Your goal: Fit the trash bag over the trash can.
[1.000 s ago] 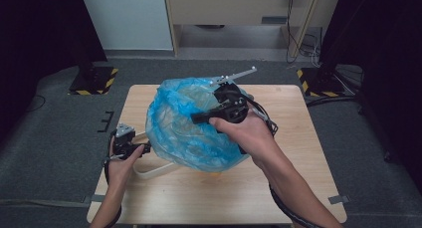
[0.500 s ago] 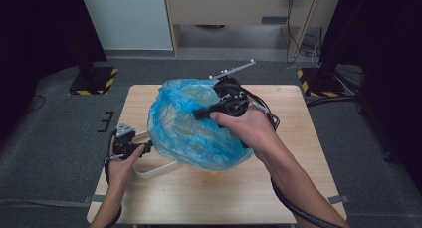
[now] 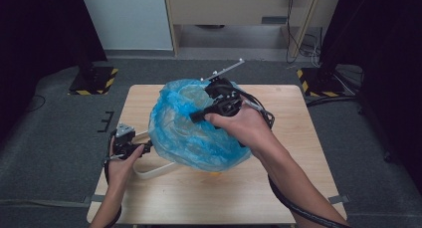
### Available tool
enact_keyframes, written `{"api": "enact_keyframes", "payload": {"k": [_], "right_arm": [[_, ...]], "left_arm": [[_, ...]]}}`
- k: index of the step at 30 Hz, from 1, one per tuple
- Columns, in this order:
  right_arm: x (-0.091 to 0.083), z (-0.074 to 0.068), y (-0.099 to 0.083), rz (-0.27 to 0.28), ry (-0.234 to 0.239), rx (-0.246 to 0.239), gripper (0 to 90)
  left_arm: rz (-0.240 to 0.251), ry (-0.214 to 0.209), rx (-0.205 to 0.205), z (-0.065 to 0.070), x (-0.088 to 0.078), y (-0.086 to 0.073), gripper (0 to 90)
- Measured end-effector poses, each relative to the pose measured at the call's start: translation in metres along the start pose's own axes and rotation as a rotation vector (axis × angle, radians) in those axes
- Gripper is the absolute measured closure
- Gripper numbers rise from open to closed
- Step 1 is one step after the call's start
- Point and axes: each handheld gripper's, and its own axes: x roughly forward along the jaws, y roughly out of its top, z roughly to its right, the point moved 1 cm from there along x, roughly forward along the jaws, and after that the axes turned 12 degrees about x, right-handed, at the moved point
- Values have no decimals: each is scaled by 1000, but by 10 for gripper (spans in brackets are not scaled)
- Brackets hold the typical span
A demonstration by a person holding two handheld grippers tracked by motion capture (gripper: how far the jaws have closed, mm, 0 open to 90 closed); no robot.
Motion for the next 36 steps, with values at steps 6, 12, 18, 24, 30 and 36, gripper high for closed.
{"api": "enact_keyframes", "payload": {"k": [6,12,18,24,30,36], "right_arm": [[-1,-2,-5,-20,2,-26,883],[3,0,-5,-44,9,-15,877],[7,1,-3,-85,2,13,867],[8,3,1,-94,22,54,866],[10,6,-1,-113,58,91,842],[7,8,-1,-95,65,107,761]], "left_arm": [[-1,0,-1,0,1,0,78],[-2,-1,0,0,1,0,78],[-5,-3,-5,0,1,-1,78],[-4,-4,-2,0,1,0,78],[-3,-3,-6,0,1,-1,78],[-4,-5,-3,0,1,0,78]]}}
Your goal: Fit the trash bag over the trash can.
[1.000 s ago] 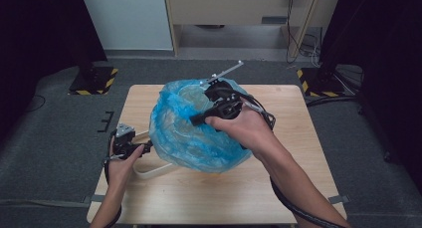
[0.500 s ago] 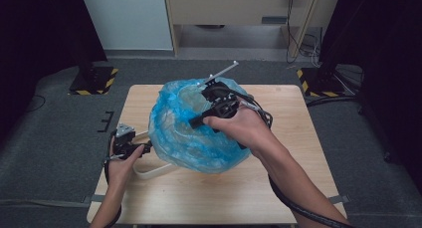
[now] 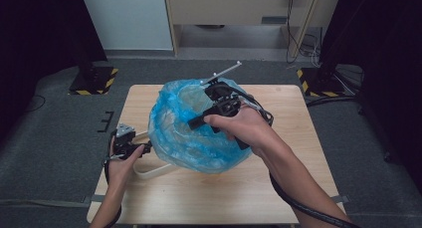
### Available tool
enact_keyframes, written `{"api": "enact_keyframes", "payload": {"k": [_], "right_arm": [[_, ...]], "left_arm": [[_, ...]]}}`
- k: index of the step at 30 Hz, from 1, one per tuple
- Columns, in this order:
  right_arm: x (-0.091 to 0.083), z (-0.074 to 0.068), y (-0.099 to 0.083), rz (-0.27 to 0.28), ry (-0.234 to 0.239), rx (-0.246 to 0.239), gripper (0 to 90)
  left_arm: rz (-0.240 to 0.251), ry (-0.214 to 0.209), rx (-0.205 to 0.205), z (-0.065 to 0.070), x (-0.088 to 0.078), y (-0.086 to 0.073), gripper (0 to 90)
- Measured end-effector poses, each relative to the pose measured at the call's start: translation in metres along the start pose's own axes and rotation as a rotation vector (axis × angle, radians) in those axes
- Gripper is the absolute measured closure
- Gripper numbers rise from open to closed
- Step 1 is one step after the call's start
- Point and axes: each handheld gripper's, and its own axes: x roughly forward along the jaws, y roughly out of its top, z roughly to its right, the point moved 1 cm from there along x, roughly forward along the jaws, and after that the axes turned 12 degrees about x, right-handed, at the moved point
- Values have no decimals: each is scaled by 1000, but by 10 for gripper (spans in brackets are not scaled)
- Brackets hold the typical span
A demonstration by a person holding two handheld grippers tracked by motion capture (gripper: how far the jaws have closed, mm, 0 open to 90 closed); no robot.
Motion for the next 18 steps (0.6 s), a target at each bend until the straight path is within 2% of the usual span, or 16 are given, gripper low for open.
{"api": "enact_keyframes", "payload": {"k": [7,12,18], "right_arm": [[-10,-2,0,68,-18,-39,560],[-19,-3,4,115,-17,-52,503],[-21,-7,14,137,-12,-56,469]], "left_arm": [[0,1,0,-1,-1,0,78],[0,-2,1,0,0,0,78],[0,-3,1,0,0,0,78]]}}
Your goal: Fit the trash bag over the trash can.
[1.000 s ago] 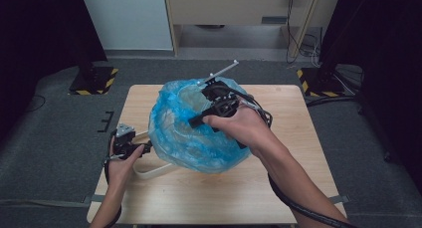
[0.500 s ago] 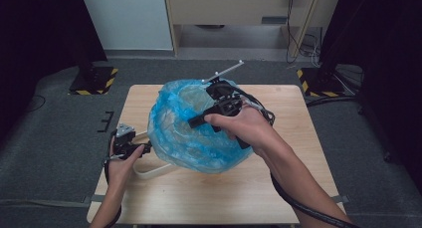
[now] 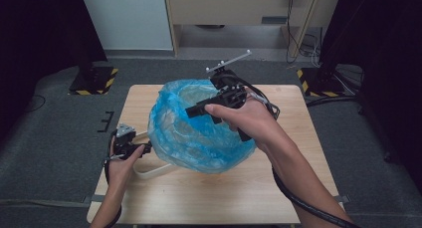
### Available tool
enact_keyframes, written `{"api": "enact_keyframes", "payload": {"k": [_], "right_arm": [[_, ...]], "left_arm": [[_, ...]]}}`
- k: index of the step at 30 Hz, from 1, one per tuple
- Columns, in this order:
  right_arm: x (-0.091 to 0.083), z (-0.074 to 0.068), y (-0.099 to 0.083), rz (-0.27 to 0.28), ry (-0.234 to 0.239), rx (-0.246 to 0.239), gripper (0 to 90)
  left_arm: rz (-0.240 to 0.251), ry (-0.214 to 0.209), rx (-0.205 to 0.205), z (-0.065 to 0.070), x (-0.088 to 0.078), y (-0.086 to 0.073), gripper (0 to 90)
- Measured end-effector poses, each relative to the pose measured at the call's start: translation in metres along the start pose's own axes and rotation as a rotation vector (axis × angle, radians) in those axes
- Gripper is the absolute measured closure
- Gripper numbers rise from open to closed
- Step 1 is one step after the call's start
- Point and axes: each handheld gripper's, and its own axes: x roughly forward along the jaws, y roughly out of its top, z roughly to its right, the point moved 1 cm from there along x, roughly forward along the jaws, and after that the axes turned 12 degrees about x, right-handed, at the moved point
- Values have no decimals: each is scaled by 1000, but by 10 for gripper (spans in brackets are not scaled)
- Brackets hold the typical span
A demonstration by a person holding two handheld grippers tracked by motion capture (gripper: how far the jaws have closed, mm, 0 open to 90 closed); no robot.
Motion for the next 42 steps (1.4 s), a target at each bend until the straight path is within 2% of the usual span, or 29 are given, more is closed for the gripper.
{"api": "enact_keyframes", "payload": {"k": [3,7,9,14,20,26,30,32,37,42], "right_arm": [[5,0,6,-1,-2,-7,496],[14,1,13,-15,-6,-12,617],[19,3,15,-33,-13,-14,662],[35,9,14,-103,-37,-11,680],[50,16,10,-177,-83,-12,647],[55,16,11,-199,-107,-27,596],[60,19,10,-226,-145,-38,512],[62,22,9,-225,-164,-40,477],[52,20,12,-180,-132,-47,434],[44,21,14,-149,-117,-37,428]], "left_arm": [[-1,1,0,0,0,0,78],[0,0,-2,-1,0,0,78],[0,0,-3,-1,0,0,78],[2,-3,-5,-1,0,-1,78],[-1,-2,-2,-1,0,0,78],[-1,-2,-2,0,0,0,78],[0,-3,-2,0,0,0,78],[-1,-5,-1,0,0,0,78],[-4,-2,-4,-1,0,-1,79],[-2,-2,-4,-1,0,0,79]]}}
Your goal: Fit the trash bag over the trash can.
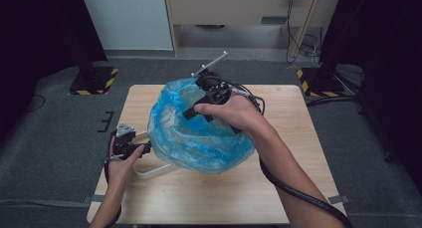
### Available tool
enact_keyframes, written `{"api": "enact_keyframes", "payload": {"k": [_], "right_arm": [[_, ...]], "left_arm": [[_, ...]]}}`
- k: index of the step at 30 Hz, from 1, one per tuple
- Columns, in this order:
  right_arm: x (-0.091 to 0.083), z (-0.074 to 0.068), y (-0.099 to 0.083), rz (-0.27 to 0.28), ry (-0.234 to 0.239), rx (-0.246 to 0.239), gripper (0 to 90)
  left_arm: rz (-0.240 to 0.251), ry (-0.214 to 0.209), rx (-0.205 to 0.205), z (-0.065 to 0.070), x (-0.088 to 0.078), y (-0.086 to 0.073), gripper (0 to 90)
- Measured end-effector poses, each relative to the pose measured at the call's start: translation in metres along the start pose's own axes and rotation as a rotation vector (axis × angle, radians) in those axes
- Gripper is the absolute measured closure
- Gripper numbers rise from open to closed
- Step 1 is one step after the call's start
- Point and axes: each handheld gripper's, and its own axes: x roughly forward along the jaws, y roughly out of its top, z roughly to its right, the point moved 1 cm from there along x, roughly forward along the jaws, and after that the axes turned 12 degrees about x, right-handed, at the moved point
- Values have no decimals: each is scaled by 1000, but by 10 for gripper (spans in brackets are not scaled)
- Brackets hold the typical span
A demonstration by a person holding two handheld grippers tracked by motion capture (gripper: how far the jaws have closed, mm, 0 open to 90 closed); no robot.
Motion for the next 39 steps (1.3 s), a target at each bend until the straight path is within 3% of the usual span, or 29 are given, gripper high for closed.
{"api": "enact_keyframes", "payload": {"k": [7,10,17,26,32,39], "right_arm": [[-11,3,3,62,57,40,453],[-10,6,5,76,46,52,470],[12,9,9,25,-16,70,457],[36,11,9,-34,-51,70,428],[36,15,9,-36,-59,79,393],[22,15,12,12,-67,89,370]], "left_arm": [[1,2,-3,0,0,0,79],[-3,0,1,0,0,-1,79],[-1,0,4,0,0,0,79],[4,3,1,-1,-1,1,79],[3,2,1,-1,-1,1,79],[1,2,3,-1,-1,1,79]]}}
